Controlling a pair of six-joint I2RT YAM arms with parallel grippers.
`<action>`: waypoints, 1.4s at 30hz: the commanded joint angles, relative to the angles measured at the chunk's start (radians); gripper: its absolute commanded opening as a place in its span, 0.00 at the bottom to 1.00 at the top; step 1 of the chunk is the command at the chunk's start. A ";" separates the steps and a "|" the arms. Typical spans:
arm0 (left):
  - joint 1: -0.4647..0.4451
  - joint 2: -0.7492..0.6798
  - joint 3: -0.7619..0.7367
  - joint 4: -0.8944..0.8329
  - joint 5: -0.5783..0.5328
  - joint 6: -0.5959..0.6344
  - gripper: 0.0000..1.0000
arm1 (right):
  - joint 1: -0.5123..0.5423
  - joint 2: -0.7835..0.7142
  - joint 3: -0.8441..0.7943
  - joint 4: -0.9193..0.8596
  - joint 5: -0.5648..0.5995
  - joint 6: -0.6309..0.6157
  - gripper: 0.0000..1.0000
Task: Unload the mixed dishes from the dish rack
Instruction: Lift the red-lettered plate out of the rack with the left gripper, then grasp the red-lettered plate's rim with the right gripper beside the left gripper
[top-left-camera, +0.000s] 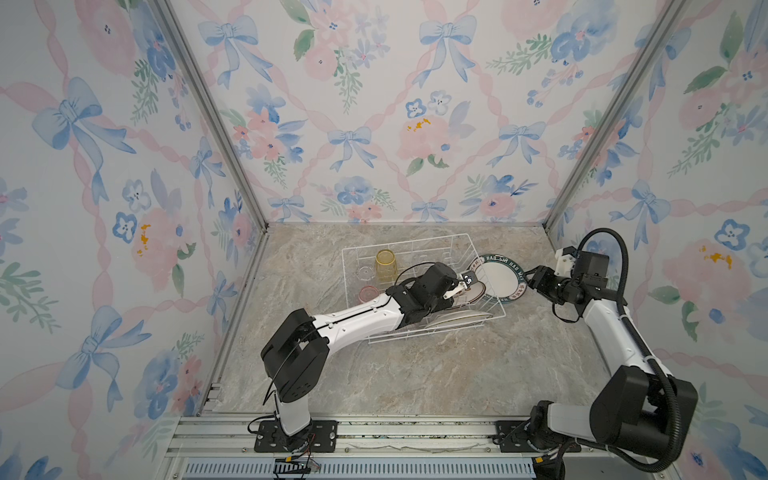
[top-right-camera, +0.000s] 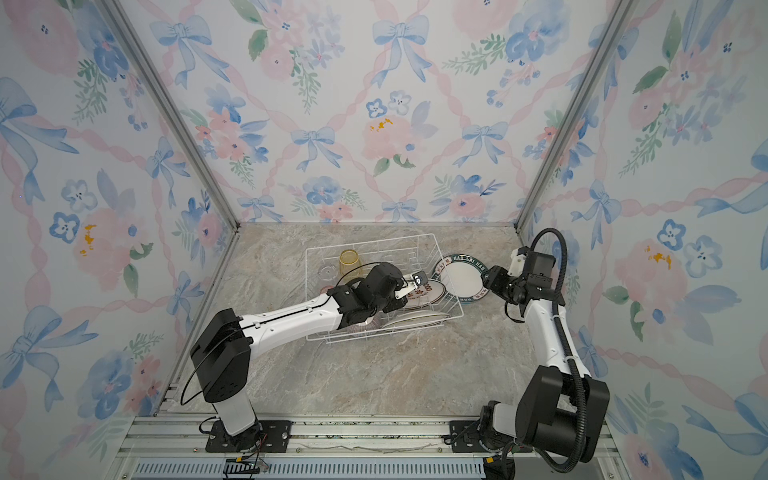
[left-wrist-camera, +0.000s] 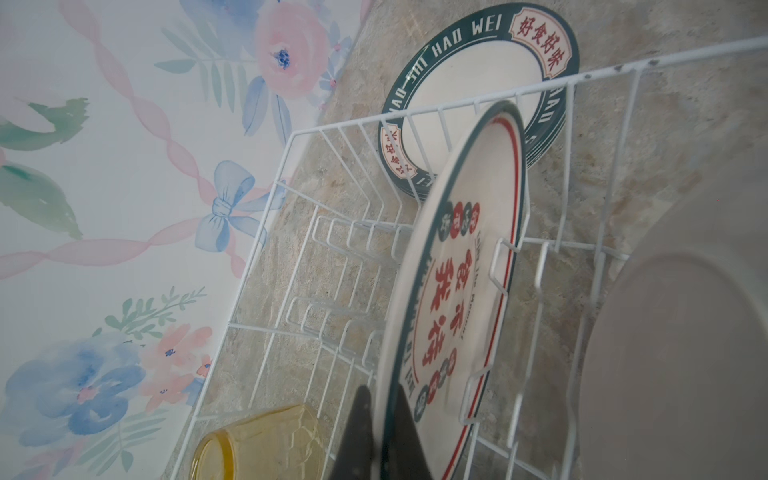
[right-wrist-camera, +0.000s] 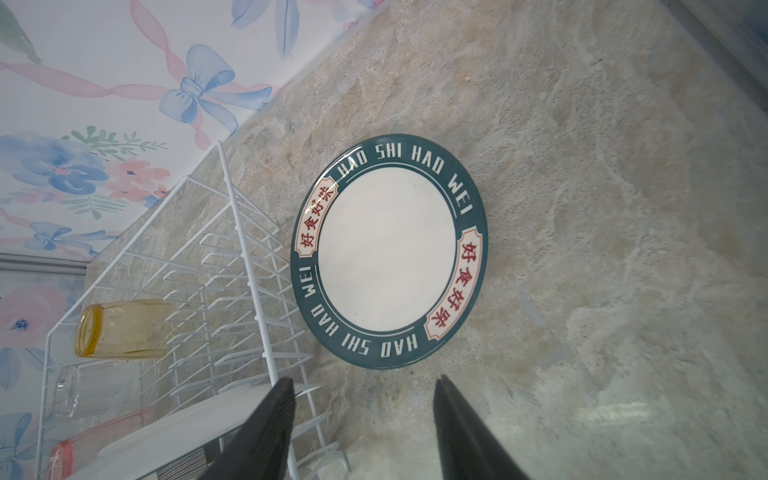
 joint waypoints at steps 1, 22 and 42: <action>0.020 -0.020 -0.039 0.010 -0.061 0.004 0.00 | 0.001 -0.020 -0.007 0.013 -0.021 0.006 0.56; 0.031 -0.122 0.090 0.056 -0.106 -0.005 0.00 | 0.047 -0.020 -0.007 0.050 -0.054 -0.002 0.56; 0.292 -0.238 0.218 -0.120 0.494 -0.398 0.00 | 0.105 -0.171 -0.155 0.504 -0.436 0.059 0.54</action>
